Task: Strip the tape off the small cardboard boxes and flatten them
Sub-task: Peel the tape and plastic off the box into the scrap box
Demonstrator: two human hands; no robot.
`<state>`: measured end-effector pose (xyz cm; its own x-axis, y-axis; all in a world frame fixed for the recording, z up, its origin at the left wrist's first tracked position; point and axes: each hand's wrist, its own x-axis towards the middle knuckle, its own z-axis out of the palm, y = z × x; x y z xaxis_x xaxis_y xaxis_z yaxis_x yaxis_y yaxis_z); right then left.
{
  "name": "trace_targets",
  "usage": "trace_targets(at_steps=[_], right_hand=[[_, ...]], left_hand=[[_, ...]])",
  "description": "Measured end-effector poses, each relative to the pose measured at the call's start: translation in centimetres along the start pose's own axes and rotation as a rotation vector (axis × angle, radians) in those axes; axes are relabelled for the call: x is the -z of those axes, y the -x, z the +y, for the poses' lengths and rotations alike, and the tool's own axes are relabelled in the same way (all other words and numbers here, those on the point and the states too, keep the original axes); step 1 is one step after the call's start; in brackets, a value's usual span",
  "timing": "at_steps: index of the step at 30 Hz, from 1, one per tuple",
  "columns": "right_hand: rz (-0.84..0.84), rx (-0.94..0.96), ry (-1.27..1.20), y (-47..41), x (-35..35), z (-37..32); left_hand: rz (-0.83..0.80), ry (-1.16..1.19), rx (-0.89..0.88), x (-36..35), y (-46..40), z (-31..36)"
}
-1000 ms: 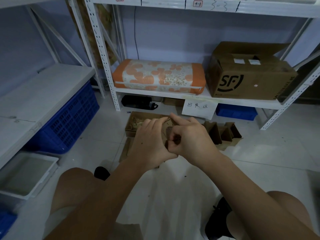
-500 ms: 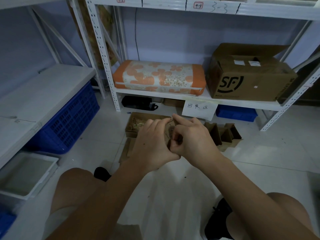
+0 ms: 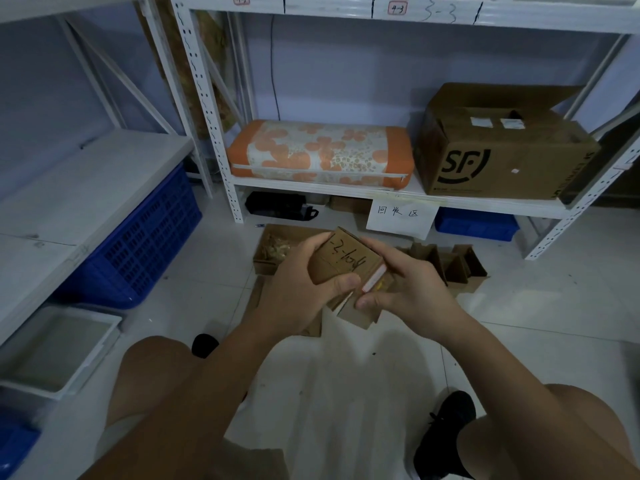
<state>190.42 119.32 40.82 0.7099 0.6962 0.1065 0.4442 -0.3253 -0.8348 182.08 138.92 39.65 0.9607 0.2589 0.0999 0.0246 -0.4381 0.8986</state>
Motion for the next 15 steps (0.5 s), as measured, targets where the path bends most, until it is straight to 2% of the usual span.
trace_targets(at_steps=[7,15], right_hand=[[0.072,0.087,0.027,0.3,-0.1,0.1],[0.144,0.192,0.093,0.2,-0.4,-0.2]], left_hand=[[0.109,0.096,-0.048,0.0,0.3,0.9],[0.196,0.092,-0.103,-0.3,0.7,1.5]])
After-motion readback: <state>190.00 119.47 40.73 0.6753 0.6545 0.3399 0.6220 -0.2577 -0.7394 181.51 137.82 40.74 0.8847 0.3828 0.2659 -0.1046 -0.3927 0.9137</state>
